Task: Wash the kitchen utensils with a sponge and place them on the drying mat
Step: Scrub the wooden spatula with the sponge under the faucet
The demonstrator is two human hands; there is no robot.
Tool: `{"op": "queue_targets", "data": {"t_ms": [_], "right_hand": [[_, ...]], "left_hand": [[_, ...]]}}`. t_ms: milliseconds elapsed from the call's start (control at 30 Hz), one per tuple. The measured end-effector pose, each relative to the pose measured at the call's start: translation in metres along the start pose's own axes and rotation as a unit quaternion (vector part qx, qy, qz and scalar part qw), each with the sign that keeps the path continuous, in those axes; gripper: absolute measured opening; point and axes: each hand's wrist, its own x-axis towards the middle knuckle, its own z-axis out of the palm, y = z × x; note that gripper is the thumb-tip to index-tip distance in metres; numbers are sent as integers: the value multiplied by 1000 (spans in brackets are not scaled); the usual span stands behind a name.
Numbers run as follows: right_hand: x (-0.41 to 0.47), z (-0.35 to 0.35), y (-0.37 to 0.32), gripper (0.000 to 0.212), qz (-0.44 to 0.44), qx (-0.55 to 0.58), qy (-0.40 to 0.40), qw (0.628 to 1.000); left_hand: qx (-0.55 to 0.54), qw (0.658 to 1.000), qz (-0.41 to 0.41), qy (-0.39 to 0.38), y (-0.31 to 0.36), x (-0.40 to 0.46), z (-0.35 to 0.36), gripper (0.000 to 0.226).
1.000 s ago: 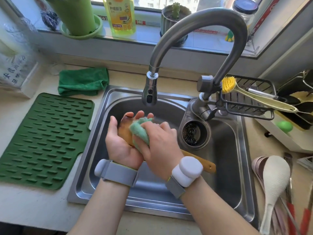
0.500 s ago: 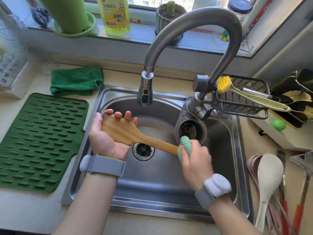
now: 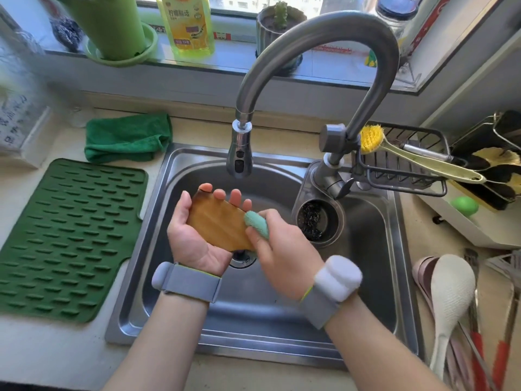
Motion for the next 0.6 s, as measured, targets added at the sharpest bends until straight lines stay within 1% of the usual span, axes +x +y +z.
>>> {"op": "queue_targets", "data": {"t_ms": [67,100,133,167,200,233,267,333,367,400,433,500,600], "right_hand": [[1,-14,4,13,2,46,-74,996],[0,-17,10,7,-1,42,-100,994],[-1,-16,16,5,-4,29,-109,994],[-3,-14,20,6,-6,12,-92,996],[-4,-10,25,4,-9,-19,-50,998],[-5,-5,30,3,-22,-77,3,997],[-6,1,34,9,-43,-144,53,987],[-10,15,37,22,-83,-215,109,967],[-13,20,36,20,-102,-236,126,958],[-16,26,36,14,-117,-246,140,952],[-19,31,35,12,-127,-243,151,950],[-22,33,34,20,-116,-194,151,962],[-4,29,24,45,-32,-111,128,985]], "left_hand": [[-3,1000,-6,-14,0,-1,-1,39],[4,1000,-15,-8,-2,-2,-1,40],[16,1000,-25,9,-4,-1,-2,43],[39,998,-37,42,-6,-1,-2,47],[76,993,-50,81,-7,0,-2,52],[117,983,-63,123,-9,0,-2,55],[147,974,-75,154,-9,-1,-2,56],[158,965,-81,195,-9,-4,1,54],[148,963,-77,213,-9,-6,2,51],[137,962,-71,226,-10,-7,3,46],[125,964,-63,227,-9,-8,2,40],[79,977,-50,194,-9,-9,0,30],[8,993,-36,113,-12,-10,-5,32]]}}
